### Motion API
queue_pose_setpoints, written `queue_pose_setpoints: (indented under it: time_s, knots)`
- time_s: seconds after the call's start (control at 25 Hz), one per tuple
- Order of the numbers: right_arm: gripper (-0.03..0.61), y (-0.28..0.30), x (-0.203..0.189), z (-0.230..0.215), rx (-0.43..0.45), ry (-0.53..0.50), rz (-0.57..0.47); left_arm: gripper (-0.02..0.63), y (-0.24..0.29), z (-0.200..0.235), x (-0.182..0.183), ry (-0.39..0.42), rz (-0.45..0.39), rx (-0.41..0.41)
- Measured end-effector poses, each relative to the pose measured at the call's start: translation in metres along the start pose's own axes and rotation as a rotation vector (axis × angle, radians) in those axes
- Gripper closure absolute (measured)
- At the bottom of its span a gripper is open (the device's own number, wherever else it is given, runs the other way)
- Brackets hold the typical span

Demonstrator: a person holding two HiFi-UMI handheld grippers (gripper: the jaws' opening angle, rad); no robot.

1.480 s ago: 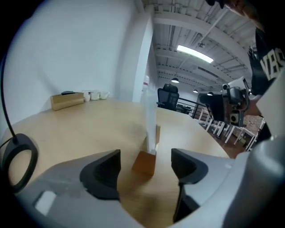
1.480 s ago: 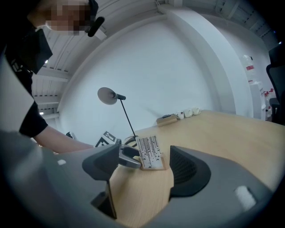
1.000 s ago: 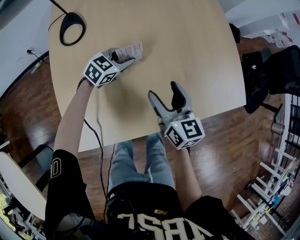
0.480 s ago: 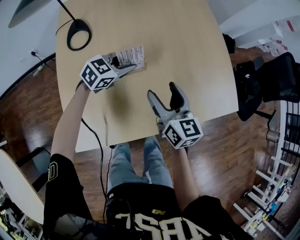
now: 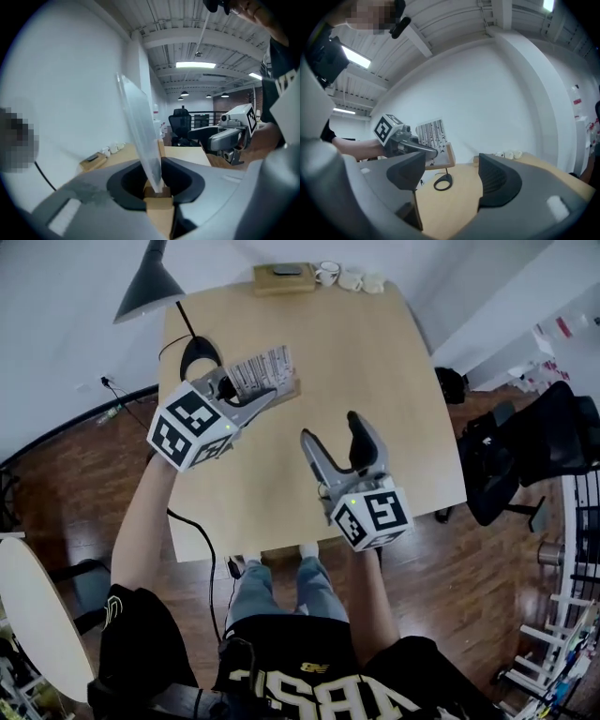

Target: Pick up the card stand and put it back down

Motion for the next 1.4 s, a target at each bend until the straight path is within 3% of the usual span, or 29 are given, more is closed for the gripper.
queue_pose_setpoints:
  time_s: [0.24,0.52,0.8,1.04,1.4]
  knots:
    - [0.225,-0.002,0.035,0.03,0.036,-0.08,-0.028,0.515,-0.085,0.0,0.046,0.013,-0.036,0.262]
    - [0.225,-0.011,0.064,0.042,0.033,-0.115,-0.062,0.515,-0.154,-0.022,0.066,-0.021,-0.109,0.566]
    - [0.225,-0.027,0.061,0.043,-0.085,-0.095,-0.039,0.517,-0.19,-0.071,0.052,-0.125,-0.195,0.855]
    - [0.225,-0.035,0.051,0.048,-0.128,-0.088,-0.057,0.517,-0.191,-0.084,0.016,-0.186,-0.207,0.957]
    - [0.225,-0.035,0.048,0.056,-0.095,-0.093,-0.053,0.523,-0.181,-0.106,0.004,-0.18,-0.209,0.9]
Point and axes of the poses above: the fingertips, and each gripper's own axes: y forward along the fingers, z to its left, x out of its top, the point moved 7 cm from there along -y, backward along the fingers, and after that the axes turned 9 degrees about y, right-handed, at the moved point
